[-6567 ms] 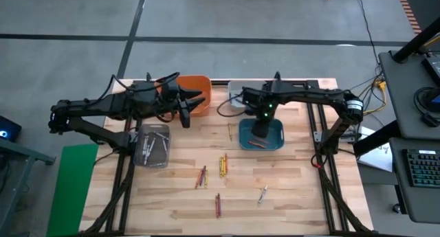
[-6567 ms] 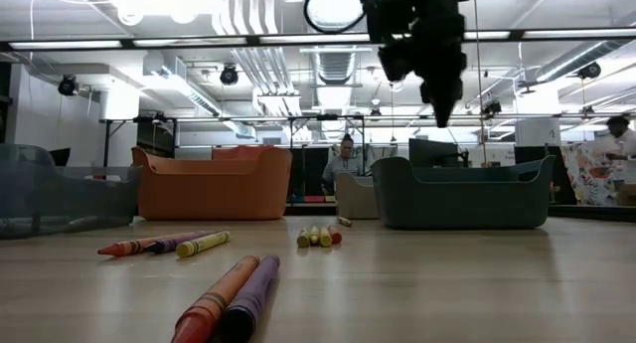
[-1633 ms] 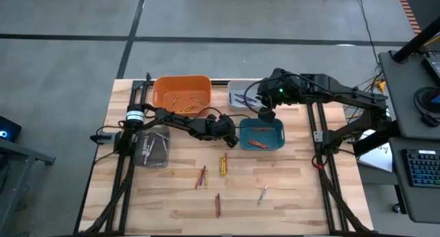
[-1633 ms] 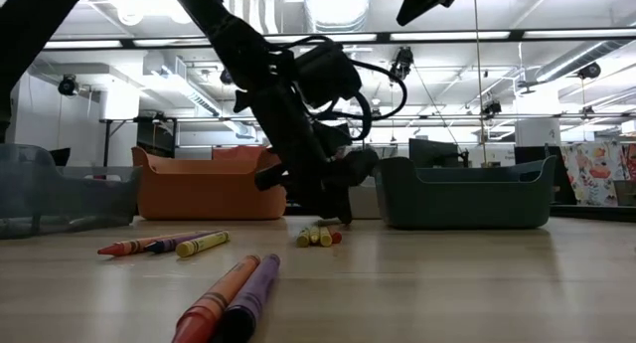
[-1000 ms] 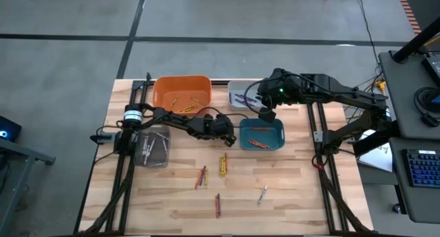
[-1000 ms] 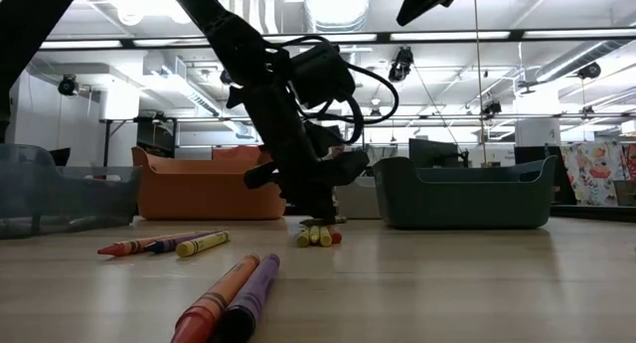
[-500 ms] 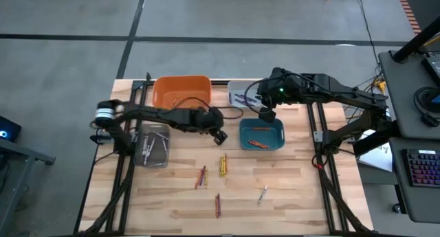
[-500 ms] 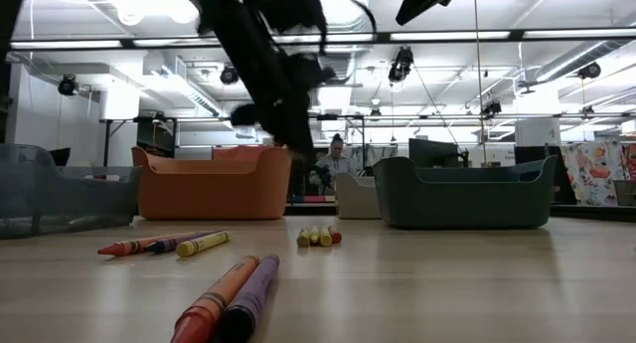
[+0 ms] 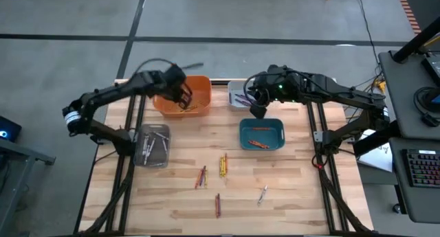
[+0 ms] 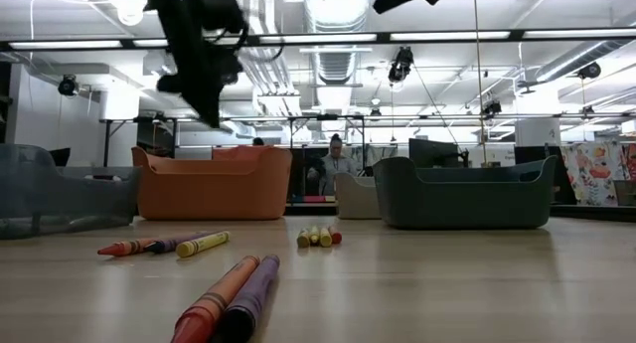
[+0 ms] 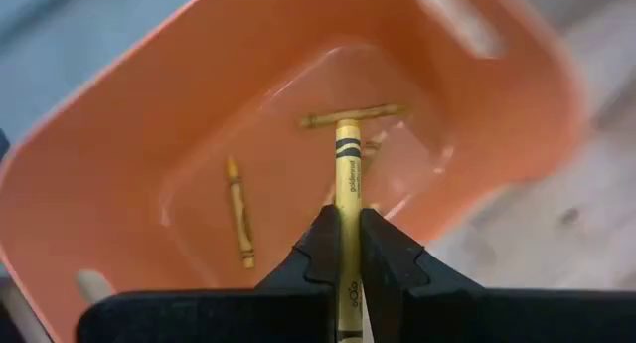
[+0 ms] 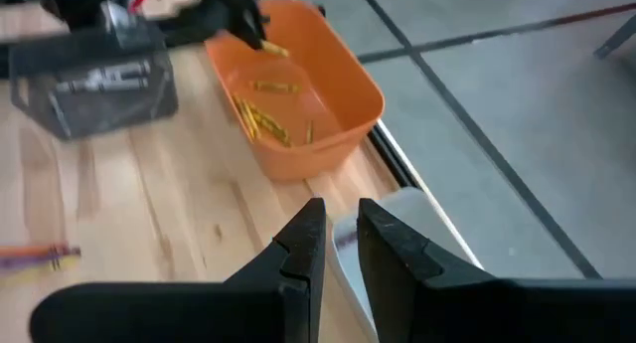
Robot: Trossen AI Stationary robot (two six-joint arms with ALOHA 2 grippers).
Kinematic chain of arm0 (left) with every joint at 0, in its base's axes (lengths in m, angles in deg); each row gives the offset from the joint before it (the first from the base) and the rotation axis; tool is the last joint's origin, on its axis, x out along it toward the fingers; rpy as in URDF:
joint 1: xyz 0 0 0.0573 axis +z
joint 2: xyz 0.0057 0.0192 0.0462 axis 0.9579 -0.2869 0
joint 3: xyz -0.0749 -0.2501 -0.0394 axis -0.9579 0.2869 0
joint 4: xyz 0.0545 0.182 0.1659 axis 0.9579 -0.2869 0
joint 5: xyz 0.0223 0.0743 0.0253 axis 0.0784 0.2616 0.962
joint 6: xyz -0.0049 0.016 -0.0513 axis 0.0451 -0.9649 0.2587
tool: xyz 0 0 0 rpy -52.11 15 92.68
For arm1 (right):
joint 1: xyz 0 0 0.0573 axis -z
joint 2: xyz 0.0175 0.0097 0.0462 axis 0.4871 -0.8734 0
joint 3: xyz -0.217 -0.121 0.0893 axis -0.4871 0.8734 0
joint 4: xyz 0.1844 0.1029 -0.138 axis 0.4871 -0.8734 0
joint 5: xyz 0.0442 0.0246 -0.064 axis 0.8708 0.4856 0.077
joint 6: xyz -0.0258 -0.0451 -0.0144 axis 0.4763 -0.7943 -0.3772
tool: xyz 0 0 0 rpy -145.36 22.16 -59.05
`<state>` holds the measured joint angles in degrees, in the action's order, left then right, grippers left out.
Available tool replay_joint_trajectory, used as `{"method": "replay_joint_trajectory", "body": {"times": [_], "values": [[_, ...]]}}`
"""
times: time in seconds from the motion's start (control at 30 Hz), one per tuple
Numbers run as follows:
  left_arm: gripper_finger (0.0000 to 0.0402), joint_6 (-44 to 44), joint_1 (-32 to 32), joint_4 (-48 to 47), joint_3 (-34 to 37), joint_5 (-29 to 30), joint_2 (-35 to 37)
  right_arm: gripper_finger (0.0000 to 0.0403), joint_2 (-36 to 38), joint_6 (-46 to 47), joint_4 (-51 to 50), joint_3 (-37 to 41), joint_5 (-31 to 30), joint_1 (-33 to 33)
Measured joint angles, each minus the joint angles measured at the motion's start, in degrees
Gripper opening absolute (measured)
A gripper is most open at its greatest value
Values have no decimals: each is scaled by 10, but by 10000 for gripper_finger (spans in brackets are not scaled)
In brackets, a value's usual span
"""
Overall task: Sort crayons
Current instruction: Put the yellow crayon into the orange bin, then put the white crayon into the black bin
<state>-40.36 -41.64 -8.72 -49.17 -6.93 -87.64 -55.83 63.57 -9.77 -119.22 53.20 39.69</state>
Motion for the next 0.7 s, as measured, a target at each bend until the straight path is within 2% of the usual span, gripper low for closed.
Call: {"method": "replay_joint_trajectory", "body": {"times": [0.1, 0.2, 0.6, 0.7], "values": [[0, 2, 80, 24, 17, -48, -26, 52, -8, 17, 13, -5, 0, 0], [1, 21, 126, 10, 25, -53, -58, 52, -14, 40, 17, -9, 0, 0], [49, -2, 139, 16, 25, -47, -77, 52, -14, 148, 14, -9, 2, 0], [57, -9, 139, 16, 25, -47, -72, 52, -14, 192, 7, -9, 34, 0]]}}
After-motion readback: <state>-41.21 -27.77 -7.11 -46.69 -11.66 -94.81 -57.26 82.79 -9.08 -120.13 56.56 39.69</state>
